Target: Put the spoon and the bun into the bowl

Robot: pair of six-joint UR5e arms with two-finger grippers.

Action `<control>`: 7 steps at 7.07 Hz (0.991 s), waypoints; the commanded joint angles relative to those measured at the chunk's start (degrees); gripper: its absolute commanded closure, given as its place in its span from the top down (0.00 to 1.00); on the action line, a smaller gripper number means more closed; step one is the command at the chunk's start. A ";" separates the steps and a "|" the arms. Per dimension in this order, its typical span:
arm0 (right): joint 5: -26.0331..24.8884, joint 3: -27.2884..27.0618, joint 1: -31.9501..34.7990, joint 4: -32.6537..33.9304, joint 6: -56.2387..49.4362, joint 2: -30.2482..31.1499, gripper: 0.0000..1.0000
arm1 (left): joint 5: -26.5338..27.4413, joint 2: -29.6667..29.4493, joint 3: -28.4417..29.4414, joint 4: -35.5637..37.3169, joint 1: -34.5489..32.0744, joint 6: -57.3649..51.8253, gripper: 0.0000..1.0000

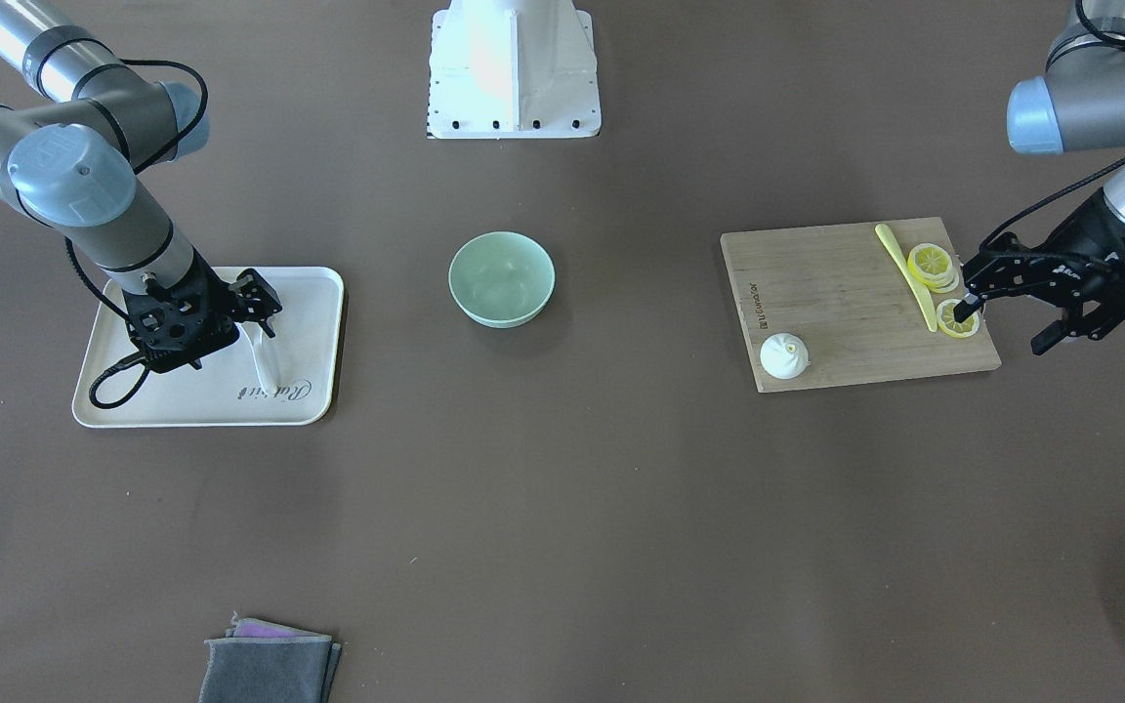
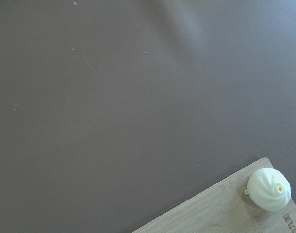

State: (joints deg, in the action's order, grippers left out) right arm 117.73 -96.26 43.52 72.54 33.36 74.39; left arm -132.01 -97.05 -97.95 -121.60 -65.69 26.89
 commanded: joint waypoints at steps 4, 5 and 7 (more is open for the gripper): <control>0.04 1.51 -1.51 -0.03 3.89 -0.91 0.64 | 0.00 -1.48 1.10 -0.13 1.17 -0.08 0.98; 0.04 1.42 -1.95 -0.03 4.17 -0.91 0.61 | 0.00 -1.48 1.10 -0.13 1.17 -0.08 0.98; 0.04 1.51 -2.48 0.06 4.43 -0.91 0.47 | 0.00 -1.48 1.10 -0.13 1.17 -0.08 0.98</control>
State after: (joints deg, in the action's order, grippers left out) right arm 117.73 -94.74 41.31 72.53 37.52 73.48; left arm -132.01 -98.52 -96.86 -121.73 -64.52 26.81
